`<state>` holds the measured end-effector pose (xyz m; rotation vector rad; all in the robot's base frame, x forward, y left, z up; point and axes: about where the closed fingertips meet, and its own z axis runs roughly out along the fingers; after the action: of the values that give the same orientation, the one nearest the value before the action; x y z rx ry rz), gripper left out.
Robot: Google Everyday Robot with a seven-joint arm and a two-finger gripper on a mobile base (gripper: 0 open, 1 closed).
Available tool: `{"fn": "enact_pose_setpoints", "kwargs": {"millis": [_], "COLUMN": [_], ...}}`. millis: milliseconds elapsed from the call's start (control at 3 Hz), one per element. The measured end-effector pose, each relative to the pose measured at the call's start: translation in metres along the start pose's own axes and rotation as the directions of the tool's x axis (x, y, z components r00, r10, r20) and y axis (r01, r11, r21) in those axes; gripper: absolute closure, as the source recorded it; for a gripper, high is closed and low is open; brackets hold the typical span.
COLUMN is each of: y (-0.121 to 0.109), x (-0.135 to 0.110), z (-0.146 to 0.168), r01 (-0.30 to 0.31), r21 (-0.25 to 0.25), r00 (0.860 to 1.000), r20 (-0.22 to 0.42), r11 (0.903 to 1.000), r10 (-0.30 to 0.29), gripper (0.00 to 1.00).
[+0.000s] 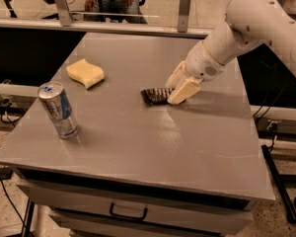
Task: Move rxbar chocolate near sponge
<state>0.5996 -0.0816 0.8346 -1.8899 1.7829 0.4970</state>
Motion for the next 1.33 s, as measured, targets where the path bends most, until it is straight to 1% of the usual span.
{"fn": "enact_pose_setpoints", "kwargs": {"millis": [333,667,1000,1333], "y": [0.000,0.000,-0.001,-0.004], "x": [0.000,-0.001,-0.006,-0.026], "z": [0.002,0.004,0.001,-0.019], "r01": [0.001,0.002,0.012,0.028], "r21": [-0.003,-0.007,-0.005,0.023], "r00": [1.000,1.000,1.000,0.997], "r20": [0.001,0.002,0.013,0.072], "r11": [1.0000,1.0000,0.9999,0.9994], "r10": [-0.001,-0.002,-0.012,-0.029], "gripper": [0.88,1.00,1.00,1.00]}}
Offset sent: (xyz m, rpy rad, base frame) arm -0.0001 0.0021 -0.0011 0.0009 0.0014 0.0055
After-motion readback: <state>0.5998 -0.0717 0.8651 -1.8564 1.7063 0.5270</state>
